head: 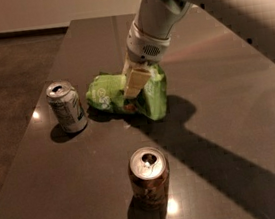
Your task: Move green rice chip bag near 7up can
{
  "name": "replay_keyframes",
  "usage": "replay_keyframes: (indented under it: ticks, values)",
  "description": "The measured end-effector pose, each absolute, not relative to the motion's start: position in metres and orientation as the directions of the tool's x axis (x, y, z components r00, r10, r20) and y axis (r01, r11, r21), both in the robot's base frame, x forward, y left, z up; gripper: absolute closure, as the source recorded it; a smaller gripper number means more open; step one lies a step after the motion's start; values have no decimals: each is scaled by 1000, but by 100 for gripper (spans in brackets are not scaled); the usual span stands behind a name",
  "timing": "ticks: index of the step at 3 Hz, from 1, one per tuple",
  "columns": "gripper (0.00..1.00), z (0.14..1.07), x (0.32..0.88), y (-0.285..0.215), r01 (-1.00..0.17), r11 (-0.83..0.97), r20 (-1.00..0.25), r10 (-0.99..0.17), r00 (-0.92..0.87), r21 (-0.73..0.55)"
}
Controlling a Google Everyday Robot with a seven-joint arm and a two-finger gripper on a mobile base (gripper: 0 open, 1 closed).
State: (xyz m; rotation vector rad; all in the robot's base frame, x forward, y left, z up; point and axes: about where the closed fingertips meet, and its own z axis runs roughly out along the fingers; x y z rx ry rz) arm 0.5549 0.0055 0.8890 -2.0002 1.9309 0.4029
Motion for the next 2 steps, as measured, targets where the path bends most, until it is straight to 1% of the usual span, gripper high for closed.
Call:
replay_keyframes:
  ticks: [1,2]
  values:
    - [0,888,555,6,-999,-27,-424,-905,42,-41]
    - [0,888,555,6,-999,-27,-424,-905,42,-41]
